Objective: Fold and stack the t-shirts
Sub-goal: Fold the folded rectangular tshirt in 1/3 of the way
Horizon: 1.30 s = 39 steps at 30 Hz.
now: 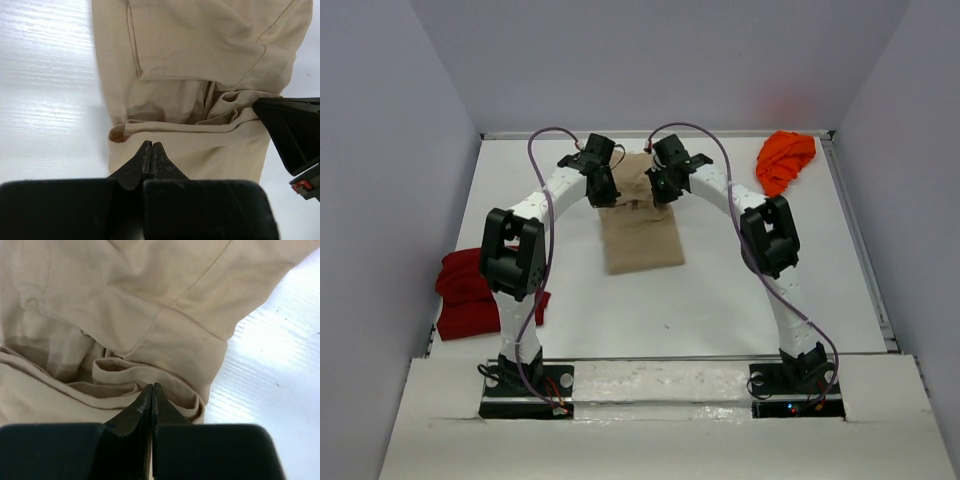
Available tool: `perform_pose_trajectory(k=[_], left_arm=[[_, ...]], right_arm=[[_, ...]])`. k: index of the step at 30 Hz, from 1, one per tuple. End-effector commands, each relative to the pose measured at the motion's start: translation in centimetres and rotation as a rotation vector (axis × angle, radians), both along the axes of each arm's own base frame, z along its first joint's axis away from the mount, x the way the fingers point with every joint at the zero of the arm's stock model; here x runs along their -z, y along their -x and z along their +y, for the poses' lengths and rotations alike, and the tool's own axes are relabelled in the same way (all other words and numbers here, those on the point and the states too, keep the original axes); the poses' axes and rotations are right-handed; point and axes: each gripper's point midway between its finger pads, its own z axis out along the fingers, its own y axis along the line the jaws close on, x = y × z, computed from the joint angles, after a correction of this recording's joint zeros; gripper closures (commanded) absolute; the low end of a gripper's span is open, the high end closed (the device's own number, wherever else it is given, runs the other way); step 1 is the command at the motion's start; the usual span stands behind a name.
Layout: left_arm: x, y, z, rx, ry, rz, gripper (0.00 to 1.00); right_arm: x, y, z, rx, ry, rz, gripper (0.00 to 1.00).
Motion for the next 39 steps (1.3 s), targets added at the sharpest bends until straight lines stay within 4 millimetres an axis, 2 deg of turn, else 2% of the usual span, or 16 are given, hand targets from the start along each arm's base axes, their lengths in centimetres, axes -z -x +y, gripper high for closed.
perform_pose_trajectory(k=[1, 4, 7, 8, 9, 11, 12, 13, 15, 18, 19, 22, 26, 28, 33, 39], left_arm=[[0.0, 1.1, 0.1, 0.026, -0.003, 0.013, 1.0], [0.0, 1.3, 0.0, 0.032, 0.005, 0.004, 1.0], [-0.5, 1.4, 0.1, 0.028, -0.013, -0.014, 1.0], [-1.1, 1.4, 0.2, 0.031, -0.019, -0.029, 1.0], [-1.2, 1.6, 0.5, 0.023, -0.037, -0.033, 1.0], [-2.1, 1.8, 0.3, 0.028, -0.038, -0.054, 1.0], [-2.3, 2.0, 0.2, 0.031, -0.036, -0.055, 1.0], [-2.5, 2.2, 0.2, 0.032, -0.038, -0.062, 1.0], [-2.6, 2.2, 0.2, 0.029, -0.045, -0.07, 1.0], [-2.4, 2.3, -0.4, 0.045, -0.032, -0.058, 1.0], [-2.4, 2.4, -0.6, 0.047, -0.031, -0.06, 1.0], [-2.4, 2.9, -1.0, 0.052, -0.038, -0.066, 1.0], [-1.9, 2.7, -1.9, 0.074, -0.024, -0.058, 1.0], [-1.8, 3.0, -2.0, 0.083, -0.031, -0.047, 1.0], [-1.1, 3.8, -2.1, 0.083, -0.034, -0.033, 1.0], [-0.6, 3.3, -2.8, 0.092, -0.022, -0.008, 1.0]], right_arm=[[-1.0, -2.1, -0.2, -0.033, 0.029, -0.065, 0.86], [-1.8, -3.5, -0.2, -0.021, 0.041, -0.118, 0.68], [-2.4, -4.6, -0.8, -0.013, 0.061, -0.154, 0.68], [-2.6, -4.5, -1.1, -0.007, 0.069, -0.155, 0.68], [-4.1, -4.3, -1.2, 0.001, 0.055, -0.173, 0.68], [-4.2, -3.1, -1.7, 0.017, 0.053, -0.144, 0.68], [-6.0, -2.6, -2.0, 0.026, 0.037, -0.162, 0.69], [-5.4, -1.8, -2.4, 0.029, 0.043, -0.147, 0.72], [-7.3, -1.8, -3.2, 0.053, 0.05, -0.196, 0.77], [-8.5, -1.6, -4.3, 0.076, 0.084, -0.225, 0.9], [-8.1, -1.5, -4.5, 0.082, 0.091, -0.218, 0.94], [-9.5, -0.3, -5.3, 0.105, 0.08, -0.229, 0.96], [-8.4, 0.0, -6.3, 0.12, 0.121, -0.232, 0.92], [-7.4, 0.6, -5.8, 0.101, 0.106, -0.179, 0.99], [-5.6, 3.7, -4.1, 0.061, 0.002, -0.094, 1.0], [-4.5, 4.1, -3.9, 0.057, -0.005, -0.069, 1.0]])
